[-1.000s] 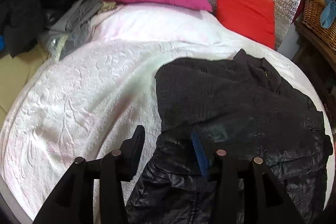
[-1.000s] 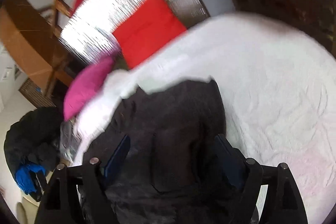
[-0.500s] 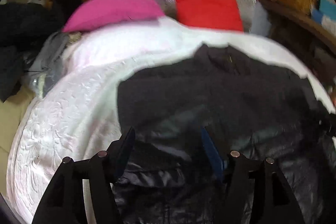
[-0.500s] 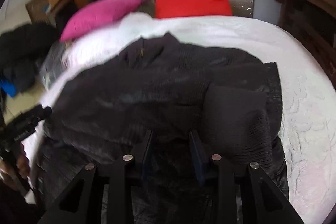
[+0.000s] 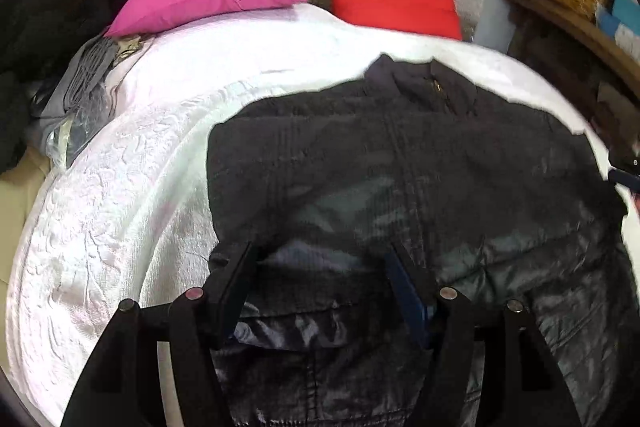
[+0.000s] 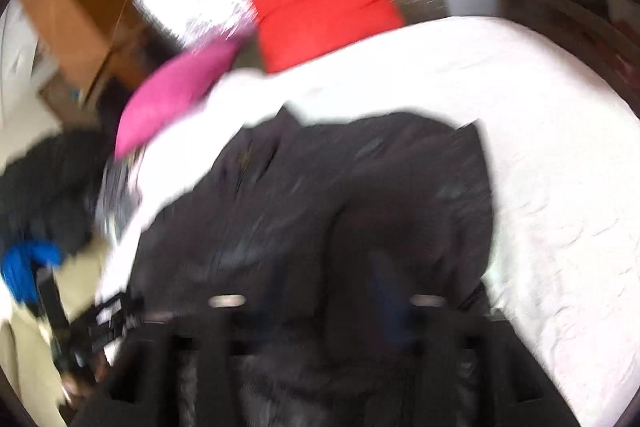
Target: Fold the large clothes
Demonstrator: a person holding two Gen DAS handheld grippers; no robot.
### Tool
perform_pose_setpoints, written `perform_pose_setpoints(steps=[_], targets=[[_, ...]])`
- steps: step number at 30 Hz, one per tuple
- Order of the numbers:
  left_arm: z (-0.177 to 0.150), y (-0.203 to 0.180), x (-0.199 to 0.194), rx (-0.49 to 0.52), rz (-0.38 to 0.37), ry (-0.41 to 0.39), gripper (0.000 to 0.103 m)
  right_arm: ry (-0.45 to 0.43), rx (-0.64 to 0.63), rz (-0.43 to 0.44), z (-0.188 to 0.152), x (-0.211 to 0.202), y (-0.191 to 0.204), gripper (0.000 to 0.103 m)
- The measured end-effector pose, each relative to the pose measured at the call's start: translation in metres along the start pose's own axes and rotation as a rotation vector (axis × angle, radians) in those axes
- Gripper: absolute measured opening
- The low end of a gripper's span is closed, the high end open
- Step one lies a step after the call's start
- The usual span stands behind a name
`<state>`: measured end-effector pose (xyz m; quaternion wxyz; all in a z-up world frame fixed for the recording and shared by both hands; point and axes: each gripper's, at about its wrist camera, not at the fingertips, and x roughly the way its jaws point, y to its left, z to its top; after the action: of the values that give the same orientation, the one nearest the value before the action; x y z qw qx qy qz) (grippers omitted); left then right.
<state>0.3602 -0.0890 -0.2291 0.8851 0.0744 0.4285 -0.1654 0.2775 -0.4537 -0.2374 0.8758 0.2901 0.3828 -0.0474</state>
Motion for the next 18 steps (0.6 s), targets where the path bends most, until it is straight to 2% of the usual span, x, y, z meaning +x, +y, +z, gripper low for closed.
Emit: perform_pose_setpoints(steps=[4, 8, 10, 11, 12, 13, 14, 18], targets=[[0.004, 0.005, 0.000, -0.040, -0.015, -0.015, 0.070, -0.044, 0.067, -0.005, 0.016, 0.005, -0.027, 0.078], [0.004, -0.004, 0.008, -0.018, -0.002, 0.006, 0.071, 0.031, 0.087, 0.004, 0.025, 0.032, -0.039, 0.075], [0.004, -0.009, 0.012, 0.003, 0.014, 0.009, 0.071, 0.090, 0.077, -0.018, 0.022, 0.047, -0.039, 0.063], [0.004, -0.012, 0.013, 0.016, 0.029, 0.010, 0.071, 0.106, 0.051, -0.046, 0.020, 0.052, -0.035, 0.060], [0.004, -0.014, 0.014, 0.021, 0.038, 0.012, 0.072, 0.104, 0.006, -0.085, 0.019, 0.051, -0.029, 0.051], [0.004, -0.015, 0.015, 0.021, 0.048, 0.014, 0.072, 0.099, -0.030, -0.108, 0.018, 0.049, -0.024, 0.030], [0.004, -0.015, 0.015, 0.015, 0.050, 0.015, 0.072, 0.092, -0.045, -0.116, 0.018, 0.046, -0.022, 0.023], [0.005, -0.009, 0.014, -0.021, 0.048, 0.011, 0.073, 0.031, -0.022, -0.141, 0.022, 0.024, -0.031, 0.021]])
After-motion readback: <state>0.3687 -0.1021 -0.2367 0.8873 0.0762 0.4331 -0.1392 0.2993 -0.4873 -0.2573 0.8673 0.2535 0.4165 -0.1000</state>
